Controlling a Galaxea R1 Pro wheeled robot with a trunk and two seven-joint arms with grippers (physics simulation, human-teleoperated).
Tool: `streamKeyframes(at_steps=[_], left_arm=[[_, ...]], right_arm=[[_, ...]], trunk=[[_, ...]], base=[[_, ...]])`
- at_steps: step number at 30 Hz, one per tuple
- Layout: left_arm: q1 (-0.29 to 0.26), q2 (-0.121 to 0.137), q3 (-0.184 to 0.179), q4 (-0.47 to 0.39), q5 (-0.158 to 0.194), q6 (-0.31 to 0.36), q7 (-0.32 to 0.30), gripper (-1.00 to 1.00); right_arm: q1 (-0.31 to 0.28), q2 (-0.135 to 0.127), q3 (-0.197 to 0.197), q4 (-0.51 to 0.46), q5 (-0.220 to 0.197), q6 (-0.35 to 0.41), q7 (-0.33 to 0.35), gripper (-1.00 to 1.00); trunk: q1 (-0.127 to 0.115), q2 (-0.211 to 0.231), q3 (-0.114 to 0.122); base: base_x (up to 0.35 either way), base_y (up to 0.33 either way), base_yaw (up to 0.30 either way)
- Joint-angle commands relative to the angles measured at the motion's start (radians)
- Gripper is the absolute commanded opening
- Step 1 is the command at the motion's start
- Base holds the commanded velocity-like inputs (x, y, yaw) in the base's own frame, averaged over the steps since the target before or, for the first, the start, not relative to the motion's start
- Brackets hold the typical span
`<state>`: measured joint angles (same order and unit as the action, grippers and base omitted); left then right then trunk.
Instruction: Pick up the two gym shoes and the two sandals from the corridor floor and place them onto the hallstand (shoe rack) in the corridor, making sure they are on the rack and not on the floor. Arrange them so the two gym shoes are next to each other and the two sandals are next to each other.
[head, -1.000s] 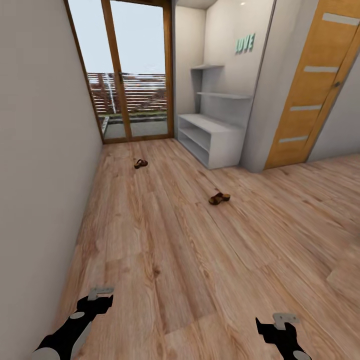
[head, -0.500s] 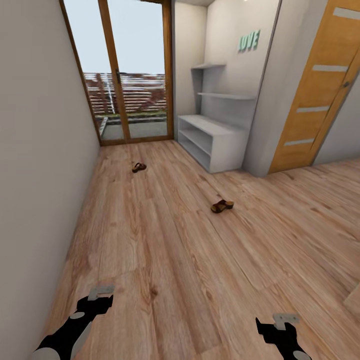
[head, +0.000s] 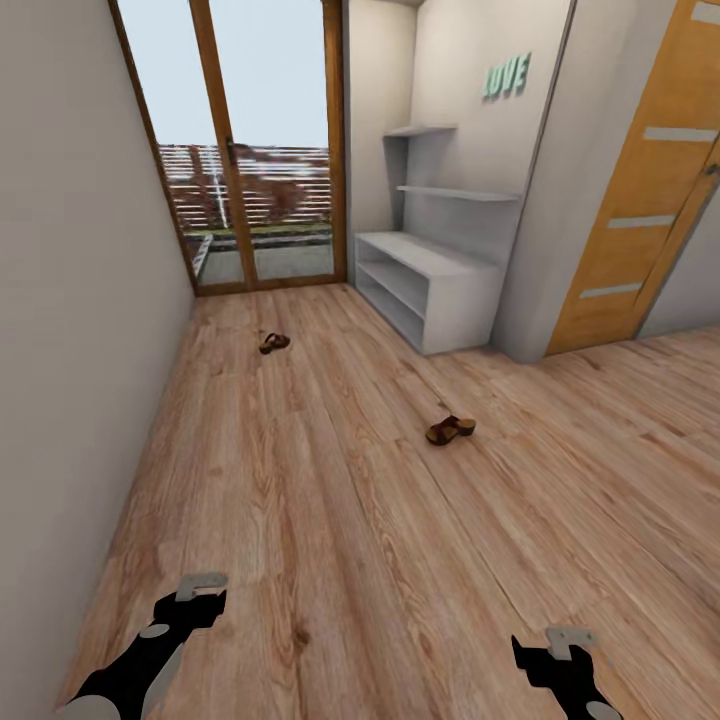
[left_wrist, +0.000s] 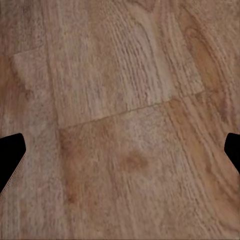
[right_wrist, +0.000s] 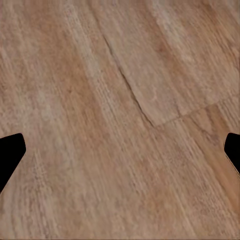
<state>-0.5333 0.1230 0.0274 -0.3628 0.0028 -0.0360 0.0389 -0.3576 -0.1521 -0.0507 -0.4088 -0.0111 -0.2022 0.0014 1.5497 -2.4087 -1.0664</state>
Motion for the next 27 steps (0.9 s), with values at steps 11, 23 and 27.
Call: streamKeyframes(at_steps=[11,23,27], left_arm=[[0.0,0.0,0.002,0.001,0.0,-0.004,0.001,1.0],[0.0,0.0,0.002,0.0,0.0,-0.003,0.001,1.0],[0.0,0.0,0.002,0.0,0.0,-0.003,0.001,1.0]], right_arm=[[0.0,0.0,-0.001,0.001,-0.001,-0.003,0.0,1.0],[0.0,0.0,-0.001,0.001,-0.001,-0.003,0.0,1.0],[0.0,0.0,-0.001,0.001,-0.001,-0.003,0.0,1.0]], trunk=[[0.0,0.0,-0.001],[0.0,0.0,-0.001],[0.0,0.0,-0.001]], base=[[0.337,-0.05,0.0],[0.307,-0.121,0.0],[0.288,-0.142,0.0]])
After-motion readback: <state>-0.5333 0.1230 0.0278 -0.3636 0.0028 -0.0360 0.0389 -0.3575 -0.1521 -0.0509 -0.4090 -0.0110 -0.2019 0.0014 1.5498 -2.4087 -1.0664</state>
